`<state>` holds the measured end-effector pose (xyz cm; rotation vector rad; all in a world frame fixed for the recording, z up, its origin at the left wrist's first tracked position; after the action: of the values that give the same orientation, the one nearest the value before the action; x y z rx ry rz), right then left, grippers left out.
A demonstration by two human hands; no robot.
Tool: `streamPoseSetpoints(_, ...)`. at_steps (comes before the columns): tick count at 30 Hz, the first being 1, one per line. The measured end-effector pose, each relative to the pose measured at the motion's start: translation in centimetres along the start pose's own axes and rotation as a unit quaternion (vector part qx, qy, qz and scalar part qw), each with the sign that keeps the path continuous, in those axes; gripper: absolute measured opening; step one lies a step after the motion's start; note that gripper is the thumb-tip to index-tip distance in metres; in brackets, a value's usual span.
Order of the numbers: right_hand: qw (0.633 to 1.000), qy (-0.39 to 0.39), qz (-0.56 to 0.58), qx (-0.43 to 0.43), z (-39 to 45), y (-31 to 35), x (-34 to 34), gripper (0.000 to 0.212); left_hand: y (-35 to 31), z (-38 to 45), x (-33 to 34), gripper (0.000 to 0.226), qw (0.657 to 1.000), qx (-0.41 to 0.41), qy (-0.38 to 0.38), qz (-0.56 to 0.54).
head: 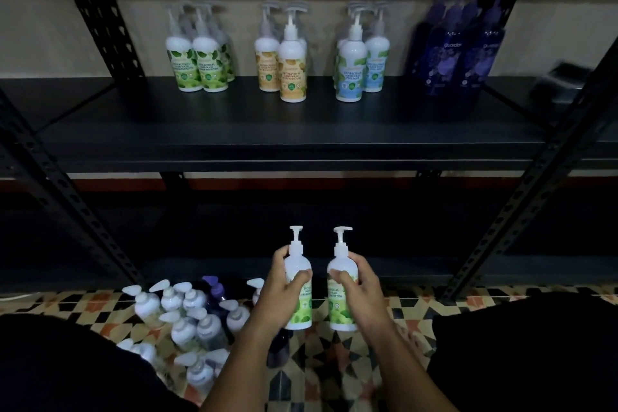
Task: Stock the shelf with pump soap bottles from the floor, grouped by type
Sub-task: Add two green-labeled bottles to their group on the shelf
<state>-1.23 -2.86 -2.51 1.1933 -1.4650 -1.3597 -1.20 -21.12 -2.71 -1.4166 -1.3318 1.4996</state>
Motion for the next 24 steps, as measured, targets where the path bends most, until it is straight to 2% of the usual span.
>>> streamPoseSetpoints(3,1.0,0.002,-0.009,0.011,0.1,-0.5,-0.1,0.036,-0.6,0.0,-0.8,0.057,0.997,0.032,-0.067,0.022)
streamPoseSetpoints(5,0.999,-0.005,-0.045,0.009,0.2,-0.8,-0.3,0.053,-0.7,0.0,-1.2,0.063,0.994,0.043,-0.094,0.017)
streamPoseSetpoints(9,0.998,-0.028,-0.063,0.0,0.3,-0.8,-0.9,0.066,-0.4,0.3,-1.7,0.054,0.994,0.031,-0.104,-0.014)
streamPoseSetpoints(14,0.998,-0.057,-0.033,0.004,0.2,-0.7,-1.6,0.062,0.3,0.3,-2.3,0.041,0.991,-0.007,-0.111,-0.079)
streamPoseSetpoints(17,0.997,-0.071,-0.017,0.0,0.3,-0.8,-1.7,0.058,0.2,0.3,-2.0,0.037,0.992,-0.016,-0.085,-0.095)
streamPoseSetpoints(21,0.998,-0.063,-0.011,-0.024,0.2,-0.6,-1.3,0.056,0.0,-0.2,-1.0,0.048,0.998,0.002,-0.037,-0.045)
streamPoseSetpoints(24,0.998,-0.047,-0.01,-0.035,-0.6,0.1,-0.8,0.052,-0.7,-0.8,-0.6,0.049,0.999,0.031,-0.037,-0.012)
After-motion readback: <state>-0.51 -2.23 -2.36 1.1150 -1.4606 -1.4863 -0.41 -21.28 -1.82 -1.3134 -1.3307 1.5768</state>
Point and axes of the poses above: each hand's wrist, its own z-axis towards the middle knuckle, its own x-axis out of the palm, y = z × x, the point moved 7 cm from there along z, towards the middle knuckle, and after that the axes turned 10 degrees about -y, right-handed, at the moved point
